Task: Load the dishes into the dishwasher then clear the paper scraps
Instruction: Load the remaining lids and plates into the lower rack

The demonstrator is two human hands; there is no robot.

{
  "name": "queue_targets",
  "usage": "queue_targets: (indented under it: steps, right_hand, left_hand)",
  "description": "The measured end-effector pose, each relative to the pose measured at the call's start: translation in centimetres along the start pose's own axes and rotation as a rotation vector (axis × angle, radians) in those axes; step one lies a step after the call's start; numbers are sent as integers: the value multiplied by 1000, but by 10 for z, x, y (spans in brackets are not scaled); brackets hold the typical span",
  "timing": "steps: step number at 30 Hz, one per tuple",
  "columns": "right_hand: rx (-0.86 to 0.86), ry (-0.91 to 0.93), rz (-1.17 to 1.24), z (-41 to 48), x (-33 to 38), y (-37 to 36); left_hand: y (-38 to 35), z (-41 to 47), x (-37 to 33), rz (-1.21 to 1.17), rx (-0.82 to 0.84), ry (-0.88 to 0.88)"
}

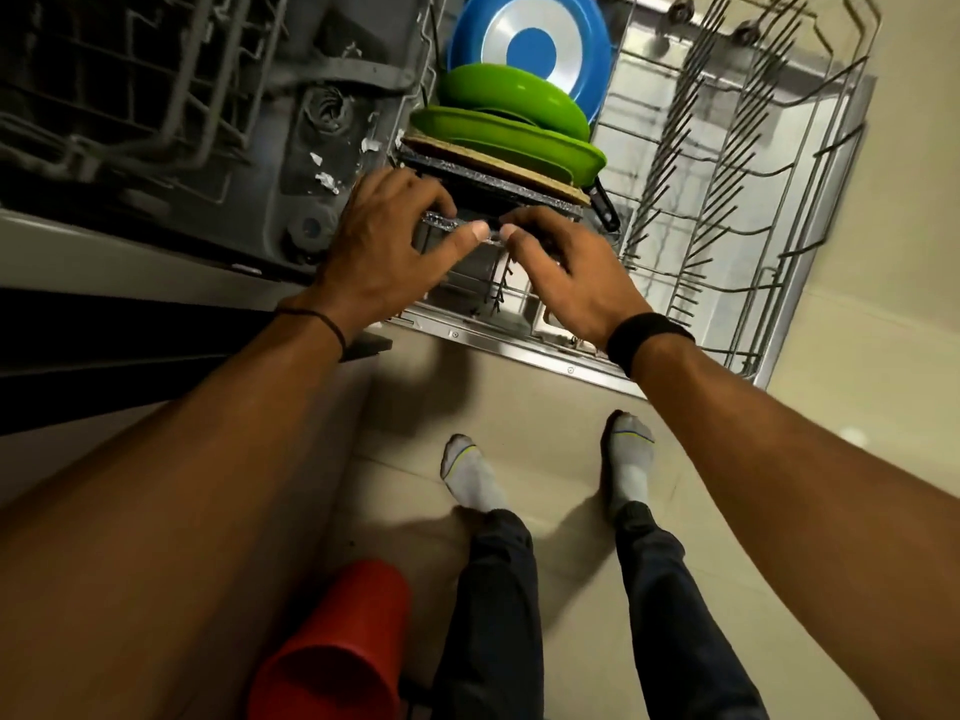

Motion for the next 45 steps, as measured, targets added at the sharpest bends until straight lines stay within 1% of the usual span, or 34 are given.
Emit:
queue_targets:
  steps: [3, 6, 9, 11, 14, 19, 23, 25, 27, 30, 33, 36, 40, 45]
  right_hand:
    - [-31, -9, -60, 10, -2, -1]
    - [-70, -101, -167, 26, -6, -1]
    - [-151, -202, -244, 30, -5, 8]
    - [-171, -213, -281, 23, -1, 15]
    - [-154, -205, -274, 3, 5, 24]
    - [-74, -224, -197, -55, 40, 55]
    - [18, -198, -176, -117, 90, 91]
    - [48, -177, -132, -152, 119, 112]
    - [49, -159, -58, -185, 147, 132]
    - [21, -95, -20, -236, 189, 162]
    - [18, -38, 20, -273, 214, 181]
    - [2, 27, 119, -302, 227, 193]
    - [3, 78, 206, -321, 228, 204]
    - [104, 135, 227, -320, 242, 194]
  left_hand:
    - [-1, 7, 9, -8, -28, 48]
    - [-3, 17, 11, 12, -57, 115]
    - [0, 28, -1, 26, -76, 151]
    - [0, 27, -11, 56, -50, 169]
    - [7, 14, -28, 46, -43, 184]
    - [34, -26, -85, -91, 19, 191]
    - [68, -76, -153, -330, 39, 259]
    - [88, -106, -194, -427, 30, 263]
    - [109, -132, -230, -458, -12, 260]
    - [137, -172, -284, -507, -132, 252]
    - [154, -202, -323, -588, -240, 285]
    - [161, -221, -350, -748, -339, 272]
    - [161, -240, -366, -829, -418, 257]
    - [155, -273, -358, -904, -557, 341]
Point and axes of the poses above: each hand's wrist, its own z-axis towards the middle knuckle, its own y-axis out of the back of the hand, x = y × z, the point moved 6 cm from there along z, towards the middle knuckle, and after that the axes turned 12 degrees about x, right-handed, at the moved point
